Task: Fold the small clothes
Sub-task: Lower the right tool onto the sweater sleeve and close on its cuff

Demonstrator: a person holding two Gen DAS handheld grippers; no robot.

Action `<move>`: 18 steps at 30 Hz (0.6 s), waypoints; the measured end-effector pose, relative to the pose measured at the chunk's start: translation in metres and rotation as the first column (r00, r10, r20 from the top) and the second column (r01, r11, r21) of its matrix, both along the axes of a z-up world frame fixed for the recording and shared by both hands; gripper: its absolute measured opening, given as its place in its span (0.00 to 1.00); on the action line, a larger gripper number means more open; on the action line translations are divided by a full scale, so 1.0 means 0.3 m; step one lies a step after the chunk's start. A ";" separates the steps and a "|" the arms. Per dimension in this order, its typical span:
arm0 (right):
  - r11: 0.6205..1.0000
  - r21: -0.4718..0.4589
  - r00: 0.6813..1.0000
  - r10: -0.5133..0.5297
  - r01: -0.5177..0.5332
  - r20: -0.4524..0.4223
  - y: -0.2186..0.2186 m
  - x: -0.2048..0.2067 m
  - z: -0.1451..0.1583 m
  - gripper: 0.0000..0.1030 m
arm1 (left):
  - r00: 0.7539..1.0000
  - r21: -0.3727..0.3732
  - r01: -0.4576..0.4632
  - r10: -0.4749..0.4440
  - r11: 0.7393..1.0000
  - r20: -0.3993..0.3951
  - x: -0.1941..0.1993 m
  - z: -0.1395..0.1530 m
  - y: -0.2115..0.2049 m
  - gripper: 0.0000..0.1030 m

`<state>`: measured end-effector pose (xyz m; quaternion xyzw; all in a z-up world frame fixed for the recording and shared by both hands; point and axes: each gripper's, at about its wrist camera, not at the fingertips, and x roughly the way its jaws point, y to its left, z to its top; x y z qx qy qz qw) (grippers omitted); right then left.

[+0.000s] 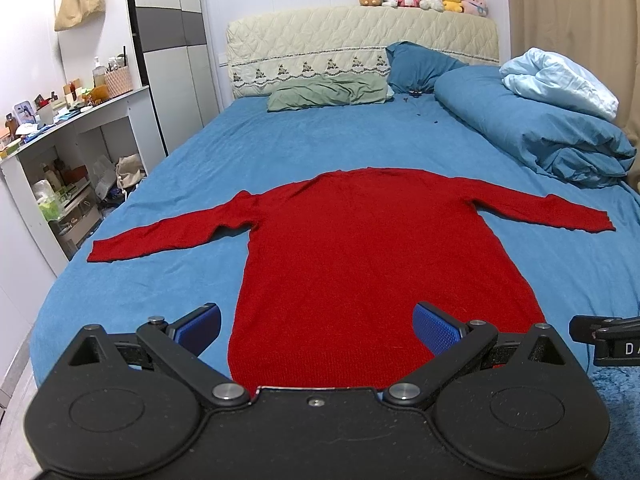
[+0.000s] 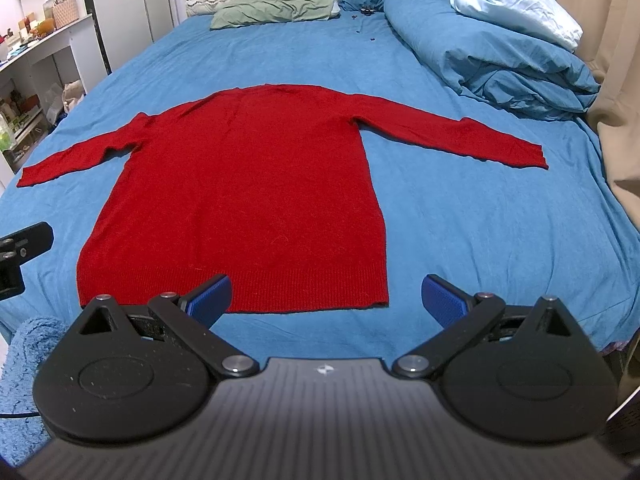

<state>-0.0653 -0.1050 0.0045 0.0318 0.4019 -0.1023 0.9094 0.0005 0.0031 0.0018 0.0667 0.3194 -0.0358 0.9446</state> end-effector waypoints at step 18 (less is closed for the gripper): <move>0.981 0.008 0.974 -0.195 0.195 0.112 -0.496 0.410 0.137 1.00 | 0.969 -0.080 0.216 -0.203 0.973 0.139 0.655 0.278 -0.327 1.00</move>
